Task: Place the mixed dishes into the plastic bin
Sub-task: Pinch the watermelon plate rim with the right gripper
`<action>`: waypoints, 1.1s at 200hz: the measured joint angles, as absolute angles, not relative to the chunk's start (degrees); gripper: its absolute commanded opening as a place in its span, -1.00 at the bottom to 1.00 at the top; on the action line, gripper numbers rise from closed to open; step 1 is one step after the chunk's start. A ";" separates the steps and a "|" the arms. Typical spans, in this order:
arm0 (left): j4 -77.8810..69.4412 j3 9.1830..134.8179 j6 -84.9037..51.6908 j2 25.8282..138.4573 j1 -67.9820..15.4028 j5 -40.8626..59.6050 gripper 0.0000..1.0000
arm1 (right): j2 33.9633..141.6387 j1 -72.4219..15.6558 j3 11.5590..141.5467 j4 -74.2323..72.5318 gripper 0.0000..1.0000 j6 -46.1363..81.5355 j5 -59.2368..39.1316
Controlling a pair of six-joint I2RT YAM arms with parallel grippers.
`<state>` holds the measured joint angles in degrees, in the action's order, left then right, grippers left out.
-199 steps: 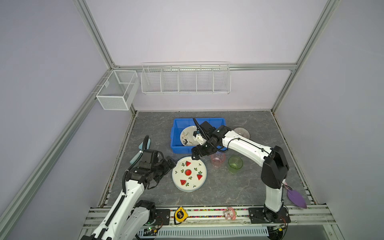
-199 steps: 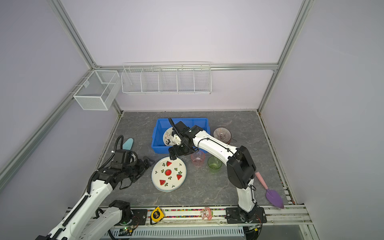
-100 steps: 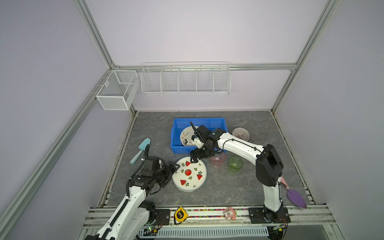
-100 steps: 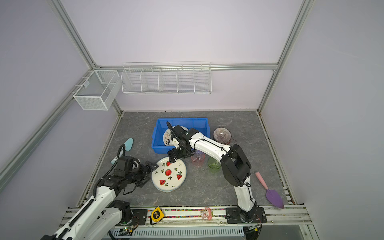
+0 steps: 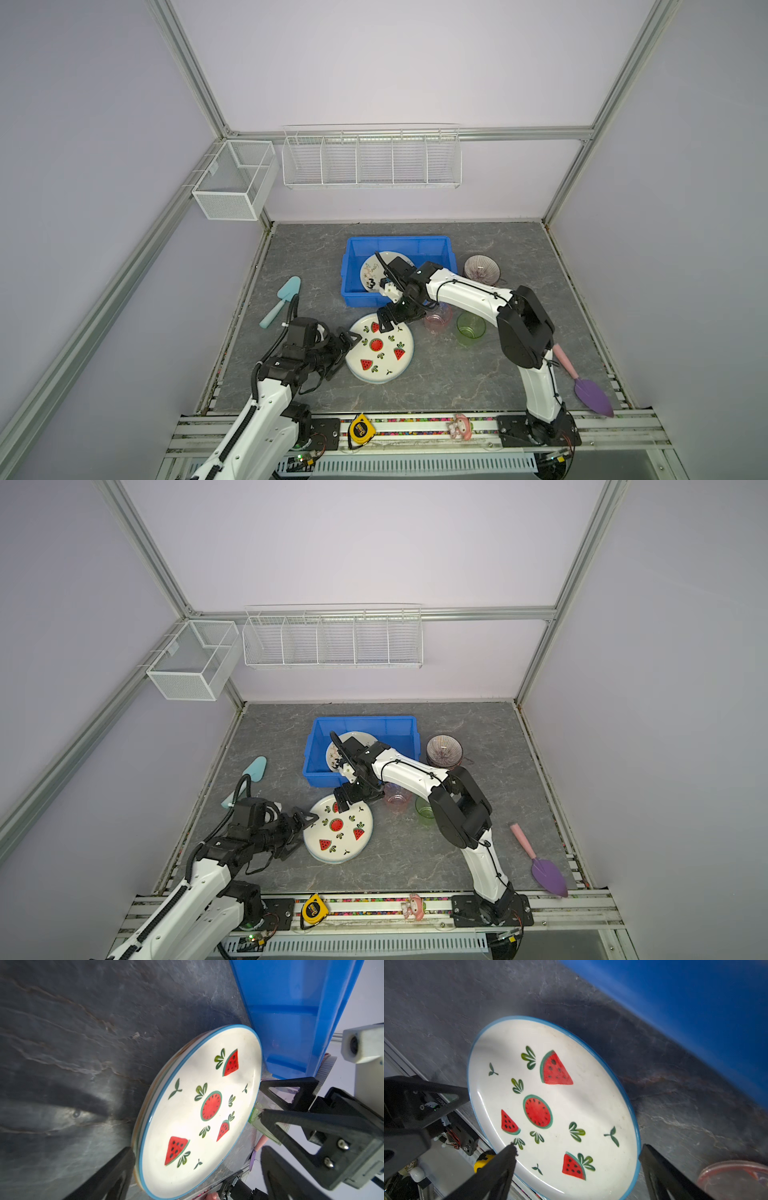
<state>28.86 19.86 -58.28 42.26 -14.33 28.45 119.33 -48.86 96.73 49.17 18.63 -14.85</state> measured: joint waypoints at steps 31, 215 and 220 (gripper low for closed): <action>28.84 19.81 -58.46 42.26 -14.33 28.45 0.88 | 119.61 -48.86 96.79 49.01 0.91 18.63 -14.81; 27.66 19.53 -59.09 43.70 -14.33 28.60 0.87 | 122.43 -50.52 99.33 49.63 0.91 18.87 -11.33; 27.44 19.53 -59.07 44.10 -14.33 28.60 0.87 | 122.43 -50.52 99.33 49.60 0.91 18.92 -11.40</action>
